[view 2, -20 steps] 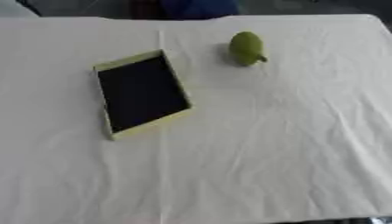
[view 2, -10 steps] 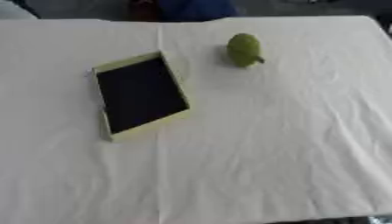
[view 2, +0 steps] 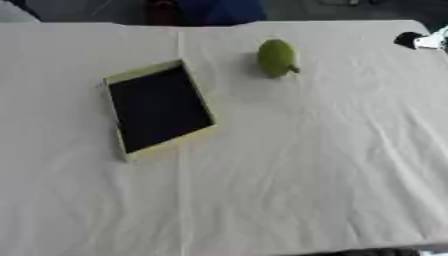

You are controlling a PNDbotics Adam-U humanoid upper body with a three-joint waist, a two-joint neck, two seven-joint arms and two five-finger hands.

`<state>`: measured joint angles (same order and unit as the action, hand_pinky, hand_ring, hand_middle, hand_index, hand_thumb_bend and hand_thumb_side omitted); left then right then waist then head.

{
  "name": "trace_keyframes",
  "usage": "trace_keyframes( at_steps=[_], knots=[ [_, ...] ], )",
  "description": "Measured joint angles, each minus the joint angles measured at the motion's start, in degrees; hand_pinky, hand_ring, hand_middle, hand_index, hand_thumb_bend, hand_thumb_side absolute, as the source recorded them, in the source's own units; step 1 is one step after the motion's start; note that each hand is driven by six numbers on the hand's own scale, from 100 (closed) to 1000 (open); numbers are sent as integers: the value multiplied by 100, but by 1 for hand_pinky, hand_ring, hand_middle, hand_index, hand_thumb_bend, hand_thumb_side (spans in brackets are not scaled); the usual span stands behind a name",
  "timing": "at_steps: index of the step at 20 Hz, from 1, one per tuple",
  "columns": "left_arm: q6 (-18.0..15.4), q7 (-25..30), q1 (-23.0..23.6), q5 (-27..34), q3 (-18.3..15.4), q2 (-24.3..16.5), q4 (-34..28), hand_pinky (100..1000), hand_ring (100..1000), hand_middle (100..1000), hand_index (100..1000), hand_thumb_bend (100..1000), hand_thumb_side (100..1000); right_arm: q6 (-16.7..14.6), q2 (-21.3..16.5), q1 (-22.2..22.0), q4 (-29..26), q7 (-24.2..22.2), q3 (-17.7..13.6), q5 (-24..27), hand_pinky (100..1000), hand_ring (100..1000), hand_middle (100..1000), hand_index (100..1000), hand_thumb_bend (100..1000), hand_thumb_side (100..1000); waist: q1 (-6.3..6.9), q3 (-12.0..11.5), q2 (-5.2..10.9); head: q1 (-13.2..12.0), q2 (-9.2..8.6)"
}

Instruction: Pick up objects on the table and place them in the box.

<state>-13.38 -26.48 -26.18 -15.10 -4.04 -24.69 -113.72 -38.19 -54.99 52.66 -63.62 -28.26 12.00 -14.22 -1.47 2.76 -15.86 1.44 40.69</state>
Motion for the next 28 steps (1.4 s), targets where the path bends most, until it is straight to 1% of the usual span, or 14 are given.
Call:
trace_keyframes(
  at_steps=[4, 9, 11, 15, 22, 25, 28],
  knots=[
    [0, 2, 0, 5, 20, 1, 0, 722, 693, 656, 808, 523, 100, 75, 231, 235, 215, -75, 49, -10, 881, 936, 889, 922, 356, 250, 13, -15, 0, 45, 0],
    [1, 12, -1, 28, 33, 5, 0, 722, 692, 655, 807, 522, 100, 153, 575, 538, 512, -153, 73, -97, 883, 937, 886, 929, 316, 219, 32, -50, -1, 118, 1],
    [1, 21, -1, 45, 34, 6, 0, 722, 692, 655, 807, 520, 100, 174, 706, 654, 648, -174, 67, -132, 882, 936, 885, 933, 304, 202, 36, -78, -7, 161, 0],
    [6, 32, -6, 56, 36, 8, 0, 721, 691, 655, 807, 519, 100, 193, 972, 901, 957, -193, -21, -301, 876, 930, 880, 933, 308, 205, 61, -121, -44, 252, -4],
    [7, 39, -49, 89, 67, 14, 0, 721, 689, 654, 806, 514, 100, 136, 1374, 1185, 1454, -136, -196, -936, 878, 931, 883, 934, 305, 209, 60, -195, -115, 376, -68],
    [0, 46, -73, 103, 70, 47, 0, 721, 689, 653, 806, 511, 100, 98, 1554, 1240, 1668, -98, -264, -1261, 884, 934, 883, 937, 276, 197, 60, -233, -149, 417, -101],
    [-2, 49, -109, 113, 75, 61, 0, 721, 688, 653, 805, 511, 100, 61, 1745, 1247, 1894, -61, -327, -1593, 888, 937, 884, 937, 272, 193, 62, -283, -197, 465, -104]
  ],
)
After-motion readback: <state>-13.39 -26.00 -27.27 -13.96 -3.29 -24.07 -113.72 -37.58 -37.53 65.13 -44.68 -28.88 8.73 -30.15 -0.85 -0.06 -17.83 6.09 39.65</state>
